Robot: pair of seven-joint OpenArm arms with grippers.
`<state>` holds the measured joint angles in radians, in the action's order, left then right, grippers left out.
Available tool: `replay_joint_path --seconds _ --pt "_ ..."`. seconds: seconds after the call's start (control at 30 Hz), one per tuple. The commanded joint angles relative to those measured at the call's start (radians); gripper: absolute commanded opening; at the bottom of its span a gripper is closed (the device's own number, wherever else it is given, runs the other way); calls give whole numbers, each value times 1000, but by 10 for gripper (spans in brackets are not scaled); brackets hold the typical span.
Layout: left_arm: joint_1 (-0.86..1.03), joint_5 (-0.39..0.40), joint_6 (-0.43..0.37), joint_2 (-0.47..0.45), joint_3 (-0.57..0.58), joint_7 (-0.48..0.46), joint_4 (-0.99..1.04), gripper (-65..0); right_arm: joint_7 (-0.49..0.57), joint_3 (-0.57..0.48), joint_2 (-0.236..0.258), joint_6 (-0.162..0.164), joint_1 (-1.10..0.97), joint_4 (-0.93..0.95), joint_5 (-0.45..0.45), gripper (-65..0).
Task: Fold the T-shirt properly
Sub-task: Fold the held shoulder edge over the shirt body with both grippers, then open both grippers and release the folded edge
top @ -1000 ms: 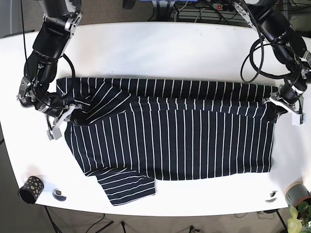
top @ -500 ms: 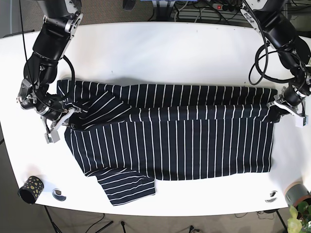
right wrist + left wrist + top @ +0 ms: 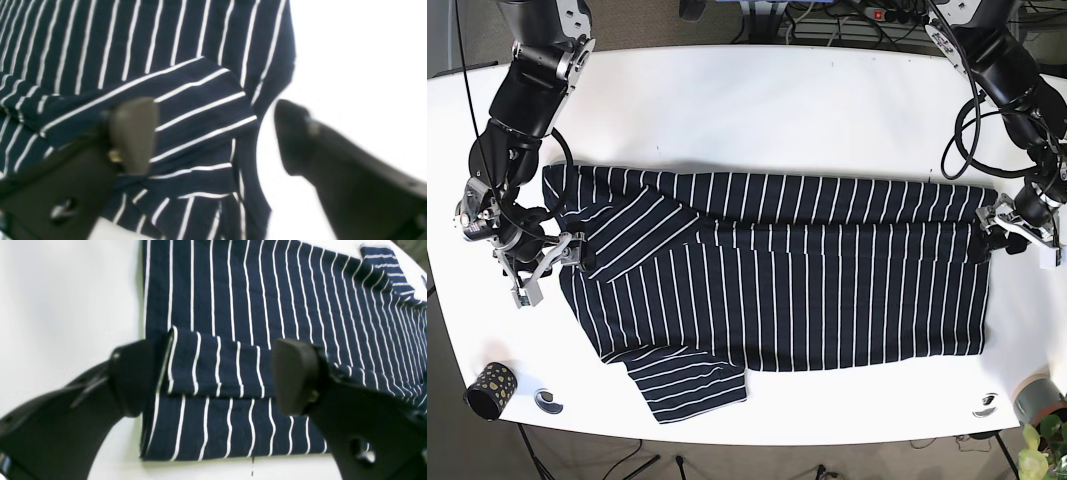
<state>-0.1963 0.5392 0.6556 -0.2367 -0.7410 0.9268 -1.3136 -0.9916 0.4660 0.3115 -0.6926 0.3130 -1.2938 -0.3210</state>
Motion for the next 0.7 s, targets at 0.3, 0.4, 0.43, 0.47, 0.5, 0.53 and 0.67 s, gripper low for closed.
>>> replay_joint_path --seconds 0.3,0.4,0.43,0.47,0.5,0.53,0.67 --pt "99 23 3 -105 34 -67 -30 -139 21 12 51 -6 -177 -271 -2 -159" --pt "165 22 3 -106 36 -162 -57 -139 21 49 50 -6 -236 -284 -2 -159" --pt "192 22 3 -106 41 -193 -68 -139 21 73 45 -6 -249 -283 -2 -157" --pt "208 22 3 -106 53 -214 -76 -139 23 92 42 -6 -262 -281 -2 -159" --pt "223 20 3 -106 67 -232 -82 -139 23 106 42 -6 -271 -280 -2 -159" --pt "243 9 3 -108 84 -260 -86 -139 24 118 42 -6 -283 -267 -2 -159" --pt "277 -69 3 -97 103 -354 -106 -139 26 122 42 -6 -303 -223 -11 -159"
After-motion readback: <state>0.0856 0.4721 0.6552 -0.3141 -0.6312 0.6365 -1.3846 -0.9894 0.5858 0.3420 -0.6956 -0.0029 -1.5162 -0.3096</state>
